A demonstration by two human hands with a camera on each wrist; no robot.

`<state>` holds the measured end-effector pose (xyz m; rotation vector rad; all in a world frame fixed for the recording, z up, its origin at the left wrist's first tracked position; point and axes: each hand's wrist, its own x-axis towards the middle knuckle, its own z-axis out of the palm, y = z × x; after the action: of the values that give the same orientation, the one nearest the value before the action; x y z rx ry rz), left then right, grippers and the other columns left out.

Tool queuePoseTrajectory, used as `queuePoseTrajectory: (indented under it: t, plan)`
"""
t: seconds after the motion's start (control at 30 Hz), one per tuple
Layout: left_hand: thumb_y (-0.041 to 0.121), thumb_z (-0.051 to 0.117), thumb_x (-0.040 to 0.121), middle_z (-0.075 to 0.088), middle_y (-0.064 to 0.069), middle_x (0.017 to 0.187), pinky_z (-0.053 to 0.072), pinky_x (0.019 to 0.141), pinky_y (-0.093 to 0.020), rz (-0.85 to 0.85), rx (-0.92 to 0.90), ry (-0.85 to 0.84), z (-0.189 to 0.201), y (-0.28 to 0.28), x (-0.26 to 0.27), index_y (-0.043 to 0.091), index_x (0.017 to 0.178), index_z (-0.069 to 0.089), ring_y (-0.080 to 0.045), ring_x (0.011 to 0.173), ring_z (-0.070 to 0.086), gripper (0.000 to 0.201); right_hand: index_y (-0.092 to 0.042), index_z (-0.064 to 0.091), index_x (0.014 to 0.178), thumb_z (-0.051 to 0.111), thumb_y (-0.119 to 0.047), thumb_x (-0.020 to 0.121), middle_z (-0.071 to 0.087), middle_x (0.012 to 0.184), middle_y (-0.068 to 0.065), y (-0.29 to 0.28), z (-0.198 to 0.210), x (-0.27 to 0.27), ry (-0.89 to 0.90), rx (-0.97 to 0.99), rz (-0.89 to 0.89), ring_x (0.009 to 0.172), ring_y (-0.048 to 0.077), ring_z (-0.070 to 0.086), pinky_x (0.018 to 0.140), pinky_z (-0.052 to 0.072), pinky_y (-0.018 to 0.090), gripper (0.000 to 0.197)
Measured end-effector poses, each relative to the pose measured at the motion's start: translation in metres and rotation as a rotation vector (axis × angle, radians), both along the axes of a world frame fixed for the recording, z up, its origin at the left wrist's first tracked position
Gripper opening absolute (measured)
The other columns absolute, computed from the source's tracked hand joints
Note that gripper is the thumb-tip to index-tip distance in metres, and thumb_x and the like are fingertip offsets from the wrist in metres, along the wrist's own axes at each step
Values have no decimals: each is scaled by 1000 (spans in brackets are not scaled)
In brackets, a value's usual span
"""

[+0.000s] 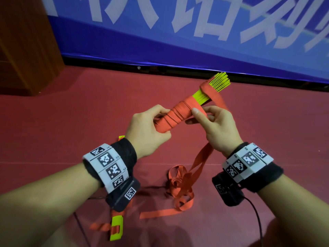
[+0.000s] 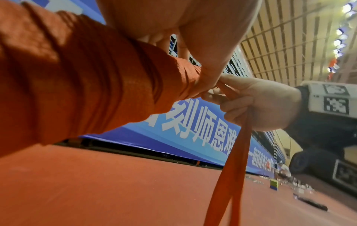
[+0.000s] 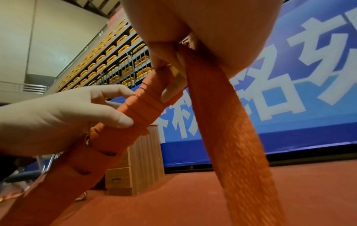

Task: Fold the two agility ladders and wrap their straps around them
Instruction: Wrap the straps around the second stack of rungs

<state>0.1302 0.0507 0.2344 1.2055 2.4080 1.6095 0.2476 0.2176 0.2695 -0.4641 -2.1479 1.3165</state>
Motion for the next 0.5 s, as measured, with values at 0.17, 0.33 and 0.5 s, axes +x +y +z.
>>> queuePoseTrajectory:
  t: [0.17, 0.33, 0.5]
  plan:
    - [7, 79, 70, 74, 16, 93, 56, 82, -20, -40, 32, -87, 5, -2, -1, 31, 103, 71, 0, 89, 70, 42, 0, 69, 101, 63, -20, 100, 77, 87, 5, 1, 0, 1, 23, 52, 16, 57, -7, 65, 59, 45, 7, 21]
    - [8, 79, 70, 76, 13, 92, 59, 83, -26, -62, 45, -190, 8, -4, -5, 33, 101, 71, -3, 89, 72, 41, -21, 71, 97, 68, -30, 97, 79, 86, -6, 13, -8, -2, 45, 201, 11, 88, 8, 75, 86, 56, 29, 10]
    - [-2, 78, 73, 77, 6, 90, 62, 77, -30, -105, 58, -297, 7, -4, -4, 32, 99, 71, -14, 83, 75, 43, -21, 74, 90, 73, -44, 89, 77, 83, -6, 22, -13, -5, 32, 231, -74, 82, 19, 72, 78, 55, 32, 23]
